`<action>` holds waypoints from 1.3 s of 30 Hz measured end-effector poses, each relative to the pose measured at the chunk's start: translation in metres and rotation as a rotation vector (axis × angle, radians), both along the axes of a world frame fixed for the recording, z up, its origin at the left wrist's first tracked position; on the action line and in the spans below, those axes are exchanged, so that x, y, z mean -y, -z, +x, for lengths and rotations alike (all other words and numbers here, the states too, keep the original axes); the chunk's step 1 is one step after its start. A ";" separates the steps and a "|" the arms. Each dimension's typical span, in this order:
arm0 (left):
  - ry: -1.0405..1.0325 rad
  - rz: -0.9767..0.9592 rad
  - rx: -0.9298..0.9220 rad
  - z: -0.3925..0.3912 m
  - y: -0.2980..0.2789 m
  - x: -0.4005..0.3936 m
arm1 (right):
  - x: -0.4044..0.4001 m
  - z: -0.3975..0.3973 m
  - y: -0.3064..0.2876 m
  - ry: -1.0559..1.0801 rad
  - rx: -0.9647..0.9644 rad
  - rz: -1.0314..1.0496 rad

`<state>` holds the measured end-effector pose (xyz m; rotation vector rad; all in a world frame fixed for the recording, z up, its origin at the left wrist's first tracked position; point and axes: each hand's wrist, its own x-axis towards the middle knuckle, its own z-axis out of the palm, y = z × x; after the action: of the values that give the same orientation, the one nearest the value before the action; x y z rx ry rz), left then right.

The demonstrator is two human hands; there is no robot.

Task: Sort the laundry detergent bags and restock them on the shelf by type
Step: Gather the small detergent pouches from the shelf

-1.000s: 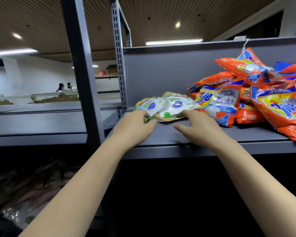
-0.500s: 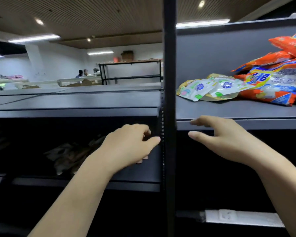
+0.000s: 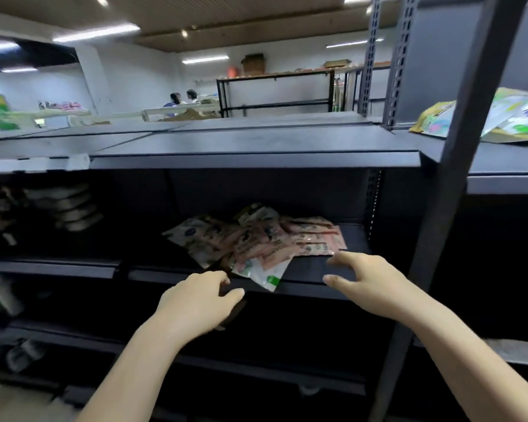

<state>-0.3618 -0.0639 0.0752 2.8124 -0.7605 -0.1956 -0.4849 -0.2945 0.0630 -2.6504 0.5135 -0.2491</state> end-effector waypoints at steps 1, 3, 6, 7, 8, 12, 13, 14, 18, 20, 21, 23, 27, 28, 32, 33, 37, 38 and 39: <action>-0.017 0.001 -0.007 0.009 0.006 -0.007 | -0.006 0.009 0.006 0.006 -0.020 0.005; -0.040 -0.004 -0.009 0.024 0.018 -0.016 | -0.014 0.026 0.016 0.018 -0.067 0.016; -0.059 -0.047 0.037 0.045 0.034 -0.020 | -0.021 0.052 0.029 0.020 -0.123 0.051; -0.064 -0.064 0.061 0.053 0.039 -0.020 | -0.022 0.061 0.032 0.021 -0.138 0.055; -0.071 -0.078 0.082 0.061 0.044 -0.018 | -0.023 0.070 0.036 0.021 -0.151 0.058; -0.096 -0.115 0.118 0.101 0.070 -0.011 | -0.020 0.105 0.056 0.029 -0.205 0.104; -0.101 -0.119 0.120 0.111 0.077 -0.009 | -0.018 0.114 0.063 0.038 -0.223 0.114; -0.104 -0.118 0.119 0.123 0.083 -0.006 | -0.015 0.122 0.070 0.051 -0.242 0.119; -0.103 -0.060 0.062 0.172 0.110 0.007 | -0.002 0.162 0.102 0.129 -0.309 0.070; -0.092 -0.037 0.039 0.194 0.123 0.015 | 0.004 0.181 0.113 0.190 -0.335 0.031; -0.084 -0.025 0.052 0.203 0.129 0.019 | 0.007 0.189 0.118 0.224 -0.335 0.021; -0.067 0.004 0.091 0.218 0.140 0.028 | 0.011 0.203 0.124 0.300 -0.324 0.016; -0.041 -0.015 0.169 0.242 0.158 0.037 | 0.016 0.221 0.131 0.409 -0.376 0.125; -0.024 -0.027 0.195 0.247 0.162 0.038 | 0.017 0.225 0.131 0.423 -0.378 0.145; -0.011 -0.111 0.172 0.264 0.171 0.043 | 0.022 0.235 0.125 0.424 -0.261 0.339; -0.003 -0.139 0.164 0.266 0.171 0.046 | 0.024 0.236 0.122 0.419 -0.193 0.429; 0.149 -0.251 0.240 0.257 0.166 0.058 | 0.033 0.237 0.107 0.512 0.024 0.492; 0.208 -0.273 0.262 0.253 0.165 0.061 | 0.035 0.236 0.101 0.547 0.048 0.436; 0.261 -0.279 0.270 0.250 0.166 0.064 | 0.038 0.233 0.095 0.575 0.057 0.379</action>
<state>-0.1116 -0.1277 -0.0911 2.4967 -1.1189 0.2377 -0.2519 -0.3323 -0.0317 -2.0756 1.1706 -0.3539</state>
